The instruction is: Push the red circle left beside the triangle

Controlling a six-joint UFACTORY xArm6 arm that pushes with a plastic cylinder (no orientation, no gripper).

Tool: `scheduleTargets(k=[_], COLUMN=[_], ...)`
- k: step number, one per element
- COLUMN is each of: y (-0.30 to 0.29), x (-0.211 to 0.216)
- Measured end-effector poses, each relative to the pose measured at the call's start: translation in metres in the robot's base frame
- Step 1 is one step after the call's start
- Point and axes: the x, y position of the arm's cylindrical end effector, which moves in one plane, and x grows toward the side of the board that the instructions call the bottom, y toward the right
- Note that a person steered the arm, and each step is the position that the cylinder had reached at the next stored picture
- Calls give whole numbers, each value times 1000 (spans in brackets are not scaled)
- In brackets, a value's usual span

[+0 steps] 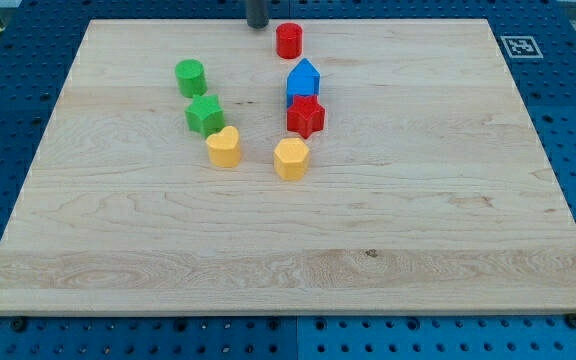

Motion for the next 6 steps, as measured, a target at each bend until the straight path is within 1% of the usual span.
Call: scheduleTargets(k=[4, 5, 6], y=[48, 51, 49], x=[26, 38, 40])
